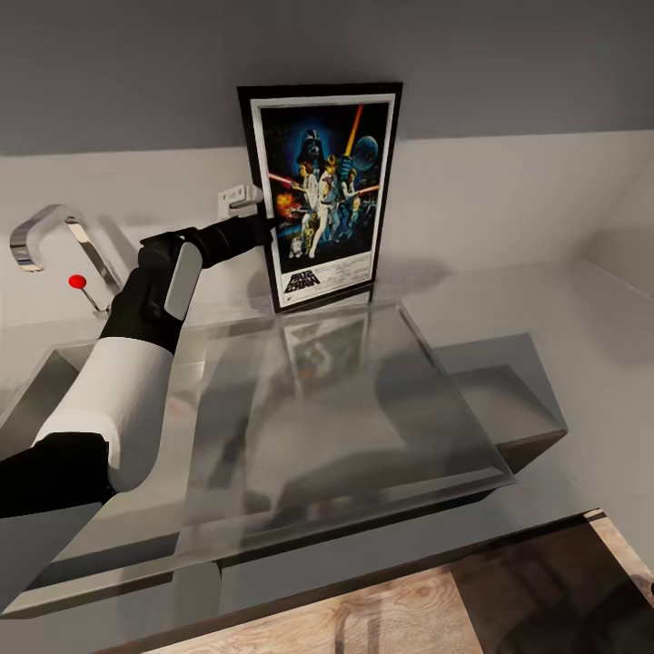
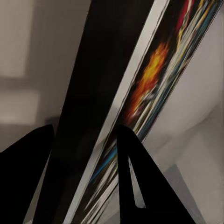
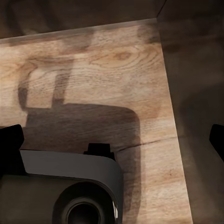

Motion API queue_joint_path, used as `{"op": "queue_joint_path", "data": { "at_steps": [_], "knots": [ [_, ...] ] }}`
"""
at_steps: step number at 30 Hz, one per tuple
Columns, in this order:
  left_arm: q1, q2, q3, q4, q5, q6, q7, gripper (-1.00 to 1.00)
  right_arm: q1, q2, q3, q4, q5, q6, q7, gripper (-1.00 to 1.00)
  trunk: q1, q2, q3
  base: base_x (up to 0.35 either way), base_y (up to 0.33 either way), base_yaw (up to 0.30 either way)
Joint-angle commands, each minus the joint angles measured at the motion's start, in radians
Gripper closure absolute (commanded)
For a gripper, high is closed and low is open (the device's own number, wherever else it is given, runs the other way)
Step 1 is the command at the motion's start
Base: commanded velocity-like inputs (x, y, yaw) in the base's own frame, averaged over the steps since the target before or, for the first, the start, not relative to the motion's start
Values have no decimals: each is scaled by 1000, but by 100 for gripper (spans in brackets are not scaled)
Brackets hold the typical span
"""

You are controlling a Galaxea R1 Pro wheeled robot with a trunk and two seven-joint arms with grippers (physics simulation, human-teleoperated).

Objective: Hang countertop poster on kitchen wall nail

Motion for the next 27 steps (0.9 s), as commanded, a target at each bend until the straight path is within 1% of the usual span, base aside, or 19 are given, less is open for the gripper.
{"op": "queue_joint_path", "data": {
  "at_steps": [1, 11, 17, 27],
  "knots": [
    [-1, 0, 2, -1, 6, 7, 0, 100, 0, 0, 0, 1, 2, -3, -1, -100, 0, 0, -1, 0, 0, 0],
    [-1, 0, 2, -4, 6, 5, -2, 100, -1, 0, 0, 2, 2, -3, -1, -100, 0, 0, -1, -4, 0, 0],
    [-1, 0, 0, -5, 6, 5, -2, 100, 0, 0, 0, 2, 2, -3, -1, -100, 0, 0, -1, -163, 0, 0],
    [-1, -2, 0, -5, 6, 5, -2, 100, -1, -1, 0, 2, 2, -3, -1, -100, 0, 0, 2, -27, 0, -9]
  ]
}}
